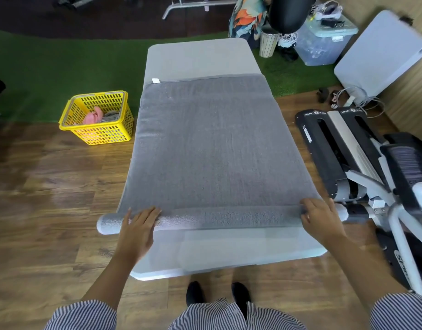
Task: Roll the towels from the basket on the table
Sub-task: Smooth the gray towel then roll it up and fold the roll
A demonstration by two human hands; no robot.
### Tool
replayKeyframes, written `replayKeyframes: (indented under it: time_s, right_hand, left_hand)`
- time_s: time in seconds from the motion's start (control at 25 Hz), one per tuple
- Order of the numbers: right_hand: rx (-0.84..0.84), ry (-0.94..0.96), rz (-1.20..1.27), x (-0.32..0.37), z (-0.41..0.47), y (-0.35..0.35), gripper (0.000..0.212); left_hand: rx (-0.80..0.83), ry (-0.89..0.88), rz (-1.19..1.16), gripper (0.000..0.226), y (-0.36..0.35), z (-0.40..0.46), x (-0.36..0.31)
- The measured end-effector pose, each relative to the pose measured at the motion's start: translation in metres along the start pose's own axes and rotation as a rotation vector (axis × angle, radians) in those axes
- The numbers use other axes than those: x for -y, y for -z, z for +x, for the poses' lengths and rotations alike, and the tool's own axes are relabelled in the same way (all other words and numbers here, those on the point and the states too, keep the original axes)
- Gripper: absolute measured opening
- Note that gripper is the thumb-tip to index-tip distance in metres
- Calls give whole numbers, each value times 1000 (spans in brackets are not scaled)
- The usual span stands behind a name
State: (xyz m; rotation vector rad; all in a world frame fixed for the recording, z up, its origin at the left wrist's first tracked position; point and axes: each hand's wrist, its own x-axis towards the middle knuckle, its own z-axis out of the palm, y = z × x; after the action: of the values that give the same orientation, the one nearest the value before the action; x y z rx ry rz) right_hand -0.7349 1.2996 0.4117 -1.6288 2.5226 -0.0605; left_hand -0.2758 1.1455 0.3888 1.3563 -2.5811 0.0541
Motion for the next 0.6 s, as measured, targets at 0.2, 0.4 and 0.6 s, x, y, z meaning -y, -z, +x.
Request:
replayKeyframes:
  time_s: [0.2, 0.4, 0.6]
  right_hand:
    - [-21, 7, 46, 6, -3, -4, 17]
    - [127, 29, 38, 7, -7, 0, 44]
    - [99, 20, -46, 2, -9, -2, 26]
  left_hand:
    - [-6, -2, -116, 33, 0, 8, -16]
    - [165, 59, -66, 43, -2, 4, -19]
    - [161, 53, -66, 39, 16, 3, -18]
